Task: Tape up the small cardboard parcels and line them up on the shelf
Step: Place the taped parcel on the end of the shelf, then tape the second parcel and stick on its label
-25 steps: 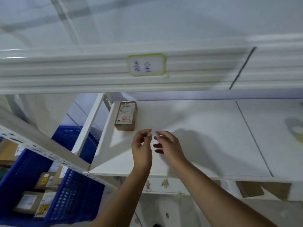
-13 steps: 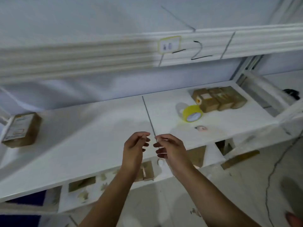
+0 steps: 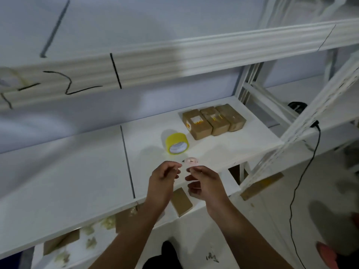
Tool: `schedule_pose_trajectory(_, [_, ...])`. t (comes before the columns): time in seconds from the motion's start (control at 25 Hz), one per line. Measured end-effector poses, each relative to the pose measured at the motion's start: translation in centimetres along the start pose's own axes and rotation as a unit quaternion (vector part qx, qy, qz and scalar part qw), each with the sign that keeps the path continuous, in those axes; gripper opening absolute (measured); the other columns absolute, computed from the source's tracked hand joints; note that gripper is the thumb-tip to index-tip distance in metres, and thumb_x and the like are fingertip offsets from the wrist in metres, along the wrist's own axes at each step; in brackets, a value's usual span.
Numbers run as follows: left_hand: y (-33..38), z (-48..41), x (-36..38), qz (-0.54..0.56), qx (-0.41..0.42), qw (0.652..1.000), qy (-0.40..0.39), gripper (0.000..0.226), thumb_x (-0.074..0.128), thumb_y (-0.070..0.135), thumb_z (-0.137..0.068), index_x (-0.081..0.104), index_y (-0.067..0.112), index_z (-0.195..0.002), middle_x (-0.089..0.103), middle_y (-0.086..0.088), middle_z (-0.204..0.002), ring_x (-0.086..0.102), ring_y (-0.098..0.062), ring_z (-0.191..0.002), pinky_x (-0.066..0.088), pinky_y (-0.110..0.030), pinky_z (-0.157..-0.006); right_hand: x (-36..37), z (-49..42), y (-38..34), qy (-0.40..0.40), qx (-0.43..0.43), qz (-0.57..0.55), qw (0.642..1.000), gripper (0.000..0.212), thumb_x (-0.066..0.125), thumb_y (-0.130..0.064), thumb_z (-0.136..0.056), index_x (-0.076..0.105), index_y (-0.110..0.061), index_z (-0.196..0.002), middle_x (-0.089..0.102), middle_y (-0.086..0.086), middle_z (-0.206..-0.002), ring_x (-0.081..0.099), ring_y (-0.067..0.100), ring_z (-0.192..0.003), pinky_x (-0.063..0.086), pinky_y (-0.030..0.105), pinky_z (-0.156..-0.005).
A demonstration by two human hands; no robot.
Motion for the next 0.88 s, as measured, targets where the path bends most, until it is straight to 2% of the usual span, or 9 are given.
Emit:
schedule_pose_trajectory(0.16, [2.5,-6.3,3.8,-0.237,0.132,0.962,0.037,0.017,0.06,0.02,-0.104,0.076,0.021,-0.11,0.073,0.008,-0.108,0.068,-0.014,-0.093,0.052,-0.028,-0.086,-2.1,-4.2,-1.8,0.02,0.003,-0.005,1.0,0.013,0.063,-0.012,-0.102,0.075,-0.007,-0.104,0.072,0.011,-0.084,0.062,0.022,-0.067,0.052,0.03,-0.062])
schedule_pose_trajectory(0.28, [3.9,-11.5,7.2,-0.39,0.214,0.895,0.039,0.021,0.056,0.019,-0.101,0.073,0.018,-0.114,0.074,-0.001,-0.11,0.068,-0.024,-0.099,0.052,-0.036,-0.092,-3.5,-7.7,-3.2,0.032,0.013,0.021,0.999,0.014,0.062,-0.011,-0.102,0.073,-0.006,-0.107,0.072,0.013,-0.088,0.064,0.024,-0.07,0.054,0.031,-0.064])
schedule_pose_trajectory(0.36, [4.1,-14.9,10.1,-0.496,0.224,0.839,-0.004,0.03,0.053,0.019,-0.099,0.067,0.016,-0.125,0.07,-0.006,-0.12,0.064,-0.029,-0.115,0.043,-0.037,-0.106,-4.6,-10.1,-4.0,0.043,0.012,0.017,0.999,0.013,0.061,-0.011,-0.102,0.073,-0.008,-0.106,0.073,0.012,-0.085,0.065,0.024,-0.069,0.054,0.032,-0.064])
schedule_pose_trajectory(0.48, [2.5,-18.3,14.2,-0.591,0.178,0.781,-0.102,0.068,0.053,0.024,-0.102,0.028,0.01,-0.164,0.035,-0.011,-0.168,0.025,-0.031,-0.159,0.011,-0.047,-0.132,-6.2,-12.9,-4.4,0.053,0.032,0.021,0.998,0.01,0.063,-0.014,-0.102,0.073,-0.013,-0.102,0.072,0.01,-0.084,0.066,0.023,-0.067,0.056,0.032,-0.061])
schedule_pose_trajectory(0.56, [0.8,-18.7,15.7,-0.656,0.168,0.724,-0.132,0.081,0.051,0.031,-0.105,0.005,0.009,-0.168,0.008,-0.011,-0.177,0.0,-0.03,-0.164,-0.004,-0.056,-0.131,-7.5,-14.3,-4.3,0.041,0.044,0.043,0.997,0.008,0.064,-0.015,-0.101,0.073,-0.015,-0.101,0.071,0.009,-0.085,0.066,0.023,-0.066,0.057,0.031,-0.058])
schedule_pose_trajectory(0.6, [0.1,-18.5,16.0,-0.671,0.169,0.71,-0.131,0.08,0.052,0.028,-0.106,0.005,0.009,-0.168,0.007,-0.011,-0.178,-0.001,-0.03,-0.164,-0.005,-0.056,-0.131,-8.2,-15.0,-4.3,0.035,0.048,0.055,0.997,0.007,0.065,-0.015,-0.101,0.072,-0.015,-0.102,0.07,0.01,-0.088,0.066,0.024,-0.067,0.057,0.031,-0.058])
schedule_pose_trajectory(0.68, [-0.5,-17.6,16.1,-0.651,0.19,0.727,-0.107,0.071,0.054,0.015,-0.104,0.02,0.011,-0.167,0.021,-0.009,-0.175,0.011,-0.03,-0.164,0.002,-0.051,-0.132,-9.9,-16.6,-4.5,0.033,0.061,0.072,0.995,0.008,0.066,-0.018,-0.1,0.068,-0.014,-0.108,0.068,0.013,-0.096,0.066,0.026,-0.074,0.057,0.033,-0.061])
schedule_pose_trajectory(0.76, [-0.7,-15.6,15.9,-0.59,0.236,0.768,-0.078,0.07,0.061,-0.001,-0.094,0.044,0.016,-0.159,0.044,-0.008,-0.166,0.035,-0.03,-0.157,0.022,-0.049,-0.129,-11.3,-18.2,-4.7,0.029,0.059,0.098,0.993,0.027,0.069,-0.025,-0.099,0.062,-0.014,-0.122,0.067,0.013,-0.107,0.068,0.028,-0.091,0.059,0.038,-0.071])
schedule_pose_trajectory(0.88, [-2.0,-11.8,15.8,-0.492,0.338,0.802,-0.001,0.073,0.076,-0.013,-0.065,0.076,0.019,-0.129,0.073,-0.006,-0.136,0.071,-0.028,-0.125,0.061,-0.04,-0.092,-11.1,-20.3,-4.5,-0.001,0.027,0.174,0.984,0.048,0.07,-0.039,-0.097,0.056,-0.017,-0.137,0.067,0.013,-0.125,0.066,0.032,-0.114,0.058,0.05,-0.098])
Point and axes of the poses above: each hand's wrist, its own z-axis away from the middle knuckle, its own x-axis out of the palm, y = z × x, the point moved 3 cm from there along -z, towards the middle knuckle
